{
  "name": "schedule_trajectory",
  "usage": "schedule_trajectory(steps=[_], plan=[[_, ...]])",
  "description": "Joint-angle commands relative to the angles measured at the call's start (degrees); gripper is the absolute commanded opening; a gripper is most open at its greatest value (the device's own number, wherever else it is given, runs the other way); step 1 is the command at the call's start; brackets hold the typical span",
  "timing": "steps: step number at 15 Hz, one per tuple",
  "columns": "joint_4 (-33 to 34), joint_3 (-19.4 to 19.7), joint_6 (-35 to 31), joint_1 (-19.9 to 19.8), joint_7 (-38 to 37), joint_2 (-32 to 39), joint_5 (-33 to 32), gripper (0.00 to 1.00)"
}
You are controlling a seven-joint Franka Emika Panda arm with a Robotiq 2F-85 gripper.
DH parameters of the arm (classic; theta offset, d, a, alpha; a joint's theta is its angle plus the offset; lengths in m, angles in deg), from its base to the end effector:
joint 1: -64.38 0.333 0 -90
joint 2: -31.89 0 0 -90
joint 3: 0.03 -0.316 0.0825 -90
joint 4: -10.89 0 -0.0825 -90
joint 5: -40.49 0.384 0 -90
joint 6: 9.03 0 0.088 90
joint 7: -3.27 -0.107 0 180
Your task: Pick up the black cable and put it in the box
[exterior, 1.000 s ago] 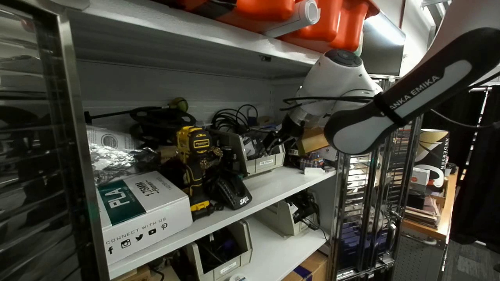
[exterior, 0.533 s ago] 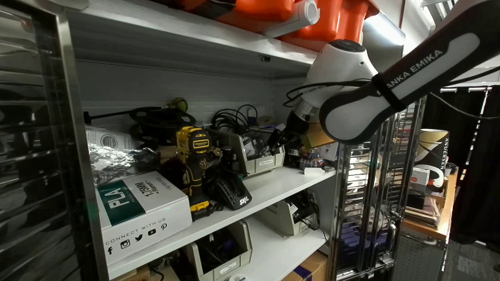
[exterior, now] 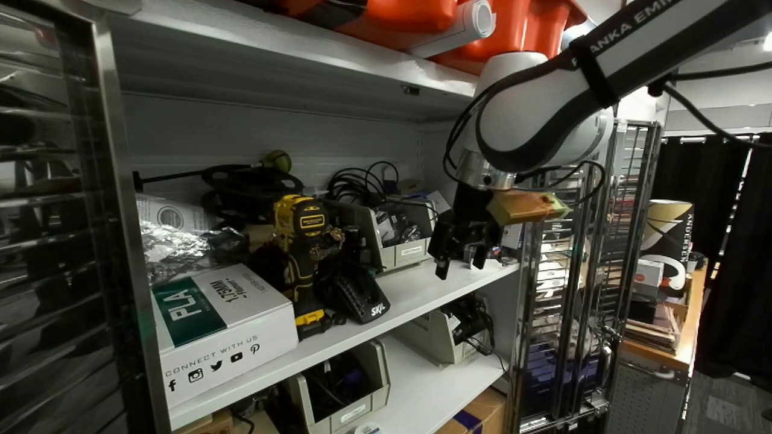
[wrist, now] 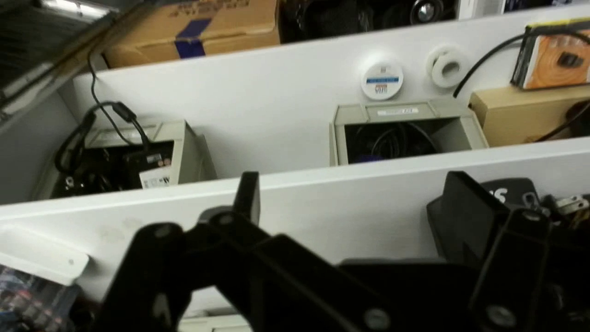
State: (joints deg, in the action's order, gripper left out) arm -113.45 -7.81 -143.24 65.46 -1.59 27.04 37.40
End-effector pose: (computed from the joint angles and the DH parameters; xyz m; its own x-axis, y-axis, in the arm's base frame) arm 0.5362 0.0839 0.4561 0.9610 0.1046 0.2561 0.0984 -0.9945 0.0368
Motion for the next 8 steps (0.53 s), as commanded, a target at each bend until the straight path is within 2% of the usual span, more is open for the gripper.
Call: schedule_trajectory(steps=[1, 2, 8], plan=[[2.27, 2.59, 12.77, 0.97, 5.4, -3.27, 4.59, 1.0], [0.92, 1.93, 7.7, 1.03, 2.03, -1.81, 1.89, 1.0], [0.79, 2.33, 8.65, 1.04, 2.43, -1.47, 2.08, 1.0]])
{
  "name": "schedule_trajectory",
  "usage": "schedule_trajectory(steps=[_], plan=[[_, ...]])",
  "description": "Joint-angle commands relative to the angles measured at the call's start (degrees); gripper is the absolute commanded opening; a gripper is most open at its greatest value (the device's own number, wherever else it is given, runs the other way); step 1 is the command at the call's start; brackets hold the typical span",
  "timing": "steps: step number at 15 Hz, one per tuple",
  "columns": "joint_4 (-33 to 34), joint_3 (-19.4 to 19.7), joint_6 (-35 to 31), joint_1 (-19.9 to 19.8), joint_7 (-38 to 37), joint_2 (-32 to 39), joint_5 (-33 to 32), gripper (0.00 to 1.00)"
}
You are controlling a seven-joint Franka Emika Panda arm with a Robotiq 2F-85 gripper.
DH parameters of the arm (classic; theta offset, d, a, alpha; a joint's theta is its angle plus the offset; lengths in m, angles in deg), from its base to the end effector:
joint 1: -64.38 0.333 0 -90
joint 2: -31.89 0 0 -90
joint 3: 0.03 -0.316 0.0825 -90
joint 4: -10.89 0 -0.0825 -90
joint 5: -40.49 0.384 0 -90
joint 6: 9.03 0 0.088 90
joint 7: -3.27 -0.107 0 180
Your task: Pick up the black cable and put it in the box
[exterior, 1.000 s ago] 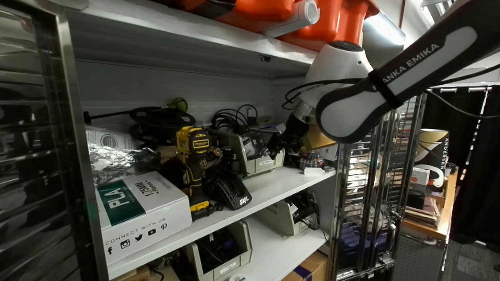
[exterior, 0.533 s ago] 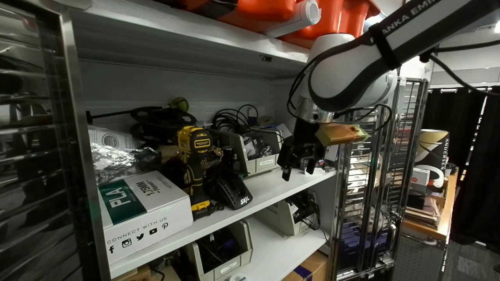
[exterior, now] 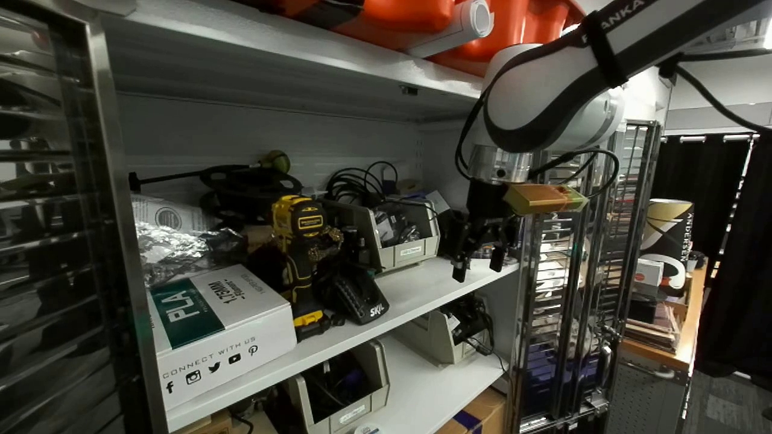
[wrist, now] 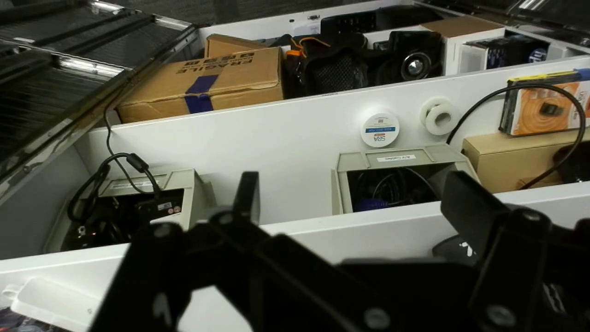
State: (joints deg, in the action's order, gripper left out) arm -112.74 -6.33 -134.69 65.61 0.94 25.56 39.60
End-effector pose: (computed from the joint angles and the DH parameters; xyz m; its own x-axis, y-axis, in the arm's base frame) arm 0.5243 0.0699 0.4599 0.9844 0.0994 0.1455 0.0975 -0.9950 0.0200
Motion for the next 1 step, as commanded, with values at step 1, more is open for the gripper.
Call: schedule_trajectory(steps=[1], plan=[[0.08, 0.84, 0.09, 0.92, -0.1, 0.09, -0.13, 1.0]])
